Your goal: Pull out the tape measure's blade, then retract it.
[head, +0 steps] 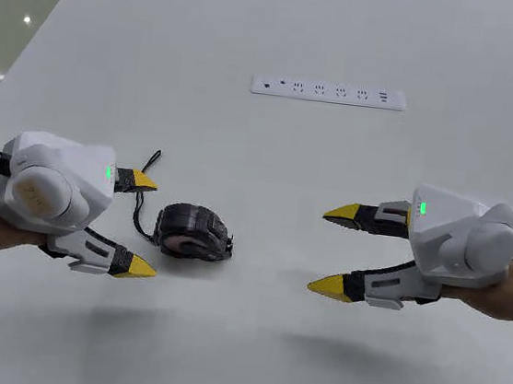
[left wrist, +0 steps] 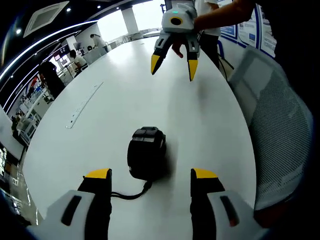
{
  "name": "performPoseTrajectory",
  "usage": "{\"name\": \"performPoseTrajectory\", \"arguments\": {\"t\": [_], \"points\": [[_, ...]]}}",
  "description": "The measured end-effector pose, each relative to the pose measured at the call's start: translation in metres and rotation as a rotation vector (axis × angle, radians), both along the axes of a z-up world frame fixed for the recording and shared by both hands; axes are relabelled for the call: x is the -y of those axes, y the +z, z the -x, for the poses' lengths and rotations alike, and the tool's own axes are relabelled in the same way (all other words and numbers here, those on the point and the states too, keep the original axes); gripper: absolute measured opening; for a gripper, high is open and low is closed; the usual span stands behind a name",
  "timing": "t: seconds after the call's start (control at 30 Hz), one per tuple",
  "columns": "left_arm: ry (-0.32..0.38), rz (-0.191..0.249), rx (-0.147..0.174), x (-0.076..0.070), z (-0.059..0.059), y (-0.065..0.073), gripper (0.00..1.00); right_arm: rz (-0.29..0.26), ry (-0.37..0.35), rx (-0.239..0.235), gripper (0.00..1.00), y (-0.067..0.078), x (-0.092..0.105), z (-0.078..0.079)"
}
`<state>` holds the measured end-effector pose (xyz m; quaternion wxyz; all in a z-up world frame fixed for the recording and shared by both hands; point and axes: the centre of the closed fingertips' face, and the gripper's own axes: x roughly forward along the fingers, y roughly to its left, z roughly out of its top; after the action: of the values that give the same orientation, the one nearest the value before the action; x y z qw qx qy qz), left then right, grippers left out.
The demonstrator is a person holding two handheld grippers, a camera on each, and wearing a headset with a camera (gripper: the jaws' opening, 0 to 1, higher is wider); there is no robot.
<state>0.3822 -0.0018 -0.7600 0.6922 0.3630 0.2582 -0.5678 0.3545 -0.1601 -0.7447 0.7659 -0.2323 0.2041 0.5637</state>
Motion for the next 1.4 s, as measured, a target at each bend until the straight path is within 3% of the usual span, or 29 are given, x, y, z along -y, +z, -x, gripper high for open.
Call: {"name": "performPoseTrajectory", "arguments": {"t": [0.33, 0.67, 1.4], "points": [[-0.066, -0.040, -0.005, 0.006, -0.008, -0.009, 0.57, 0.001, 0.045, -0.008, 0.48, -0.013, -0.022, -0.008], [-0.120, -0.076, -0.029, 0.012, -0.007, -0.021, 0.50, 0.014, 0.078, -0.024, 0.41, -0.029, -0.042, -0.013], [-0.095, -0.081, -0.085, 0.017, -0.011, -0.036, 0.32, 0.020, 0.092, -0.047, 0.33, -0.052, -0.074, -0.029]]}}
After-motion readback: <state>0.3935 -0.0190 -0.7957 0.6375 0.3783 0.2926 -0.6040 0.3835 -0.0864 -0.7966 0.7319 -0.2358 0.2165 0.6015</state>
